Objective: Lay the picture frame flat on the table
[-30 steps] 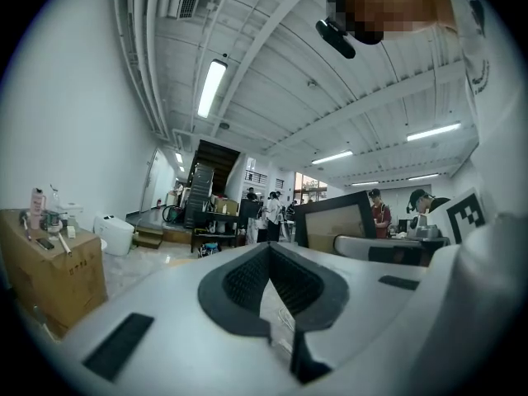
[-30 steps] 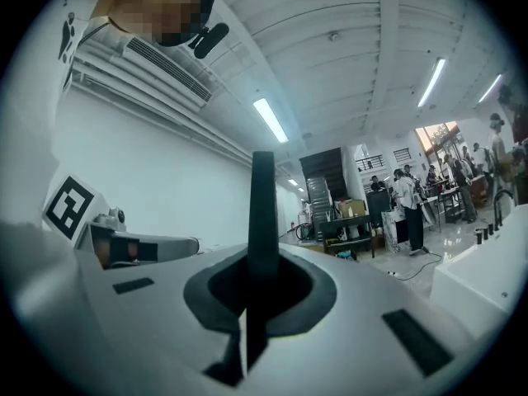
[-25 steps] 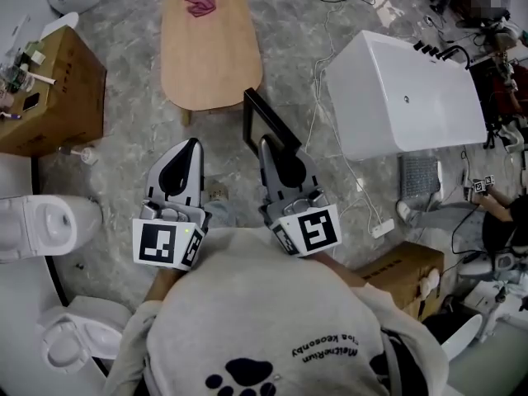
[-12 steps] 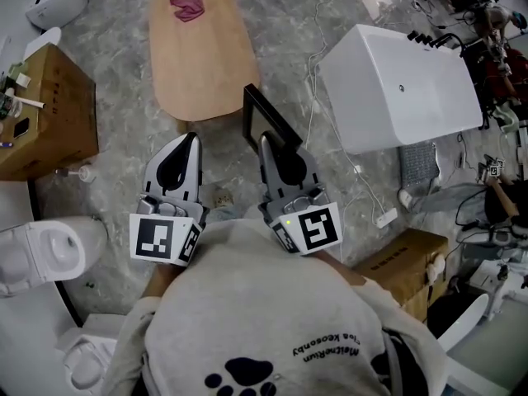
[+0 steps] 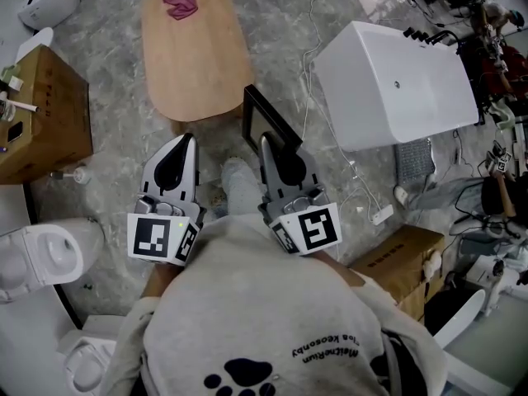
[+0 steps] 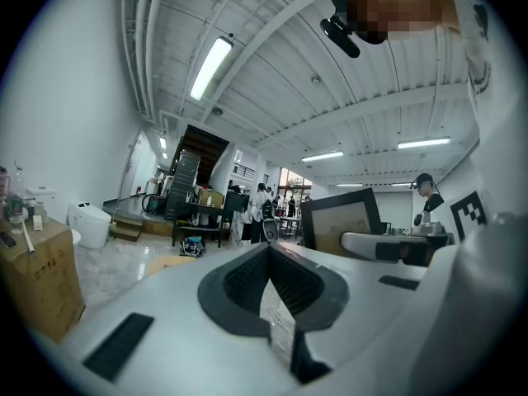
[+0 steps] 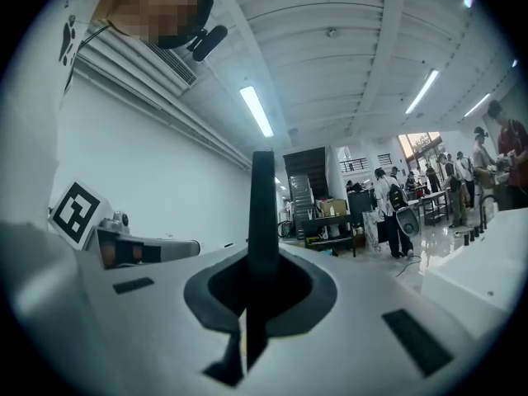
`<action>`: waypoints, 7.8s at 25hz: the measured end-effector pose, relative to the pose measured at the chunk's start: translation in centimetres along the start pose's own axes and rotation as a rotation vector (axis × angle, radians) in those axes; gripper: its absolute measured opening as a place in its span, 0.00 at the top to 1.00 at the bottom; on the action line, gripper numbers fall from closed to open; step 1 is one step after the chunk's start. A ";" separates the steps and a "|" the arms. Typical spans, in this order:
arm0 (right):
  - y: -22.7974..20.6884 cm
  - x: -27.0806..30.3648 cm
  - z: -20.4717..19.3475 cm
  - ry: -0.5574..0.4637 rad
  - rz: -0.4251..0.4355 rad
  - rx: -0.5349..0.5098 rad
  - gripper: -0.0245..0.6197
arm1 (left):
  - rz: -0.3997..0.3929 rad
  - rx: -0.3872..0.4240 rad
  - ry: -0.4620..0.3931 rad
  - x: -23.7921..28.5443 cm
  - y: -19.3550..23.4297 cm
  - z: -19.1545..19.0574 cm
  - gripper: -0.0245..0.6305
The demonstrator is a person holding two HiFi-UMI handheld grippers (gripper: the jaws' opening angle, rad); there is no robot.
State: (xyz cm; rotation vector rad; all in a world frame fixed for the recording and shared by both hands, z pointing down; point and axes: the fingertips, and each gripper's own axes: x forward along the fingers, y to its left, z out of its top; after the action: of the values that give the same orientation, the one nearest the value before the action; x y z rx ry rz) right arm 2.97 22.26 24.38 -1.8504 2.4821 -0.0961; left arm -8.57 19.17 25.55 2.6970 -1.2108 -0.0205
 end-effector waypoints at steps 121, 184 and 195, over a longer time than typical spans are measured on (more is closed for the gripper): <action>-8.8 36.4 -15.2 0.217 0.554 0.170 0.93 | 0.134 -0.036 0.193 27.7 22.9 -9.7 0.95; -7.5 31.6 -36.8 0.489 0.683 0.486 0.93 | 0.097 -0.152 0.511 24.5 23.4 -31.1 0.95; -7.3 30.7 -38.6 0.529 0.727 0.522 0.93 | 0.022 -0.276 0.625 24.3 22.5 -35.4 0.70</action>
State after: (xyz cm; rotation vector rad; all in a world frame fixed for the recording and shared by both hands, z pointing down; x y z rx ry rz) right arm -1.65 -8.35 63.46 -0.7227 2.8730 -1.1799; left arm -5.89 -7.81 65.82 2.1940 -0.9515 0.5676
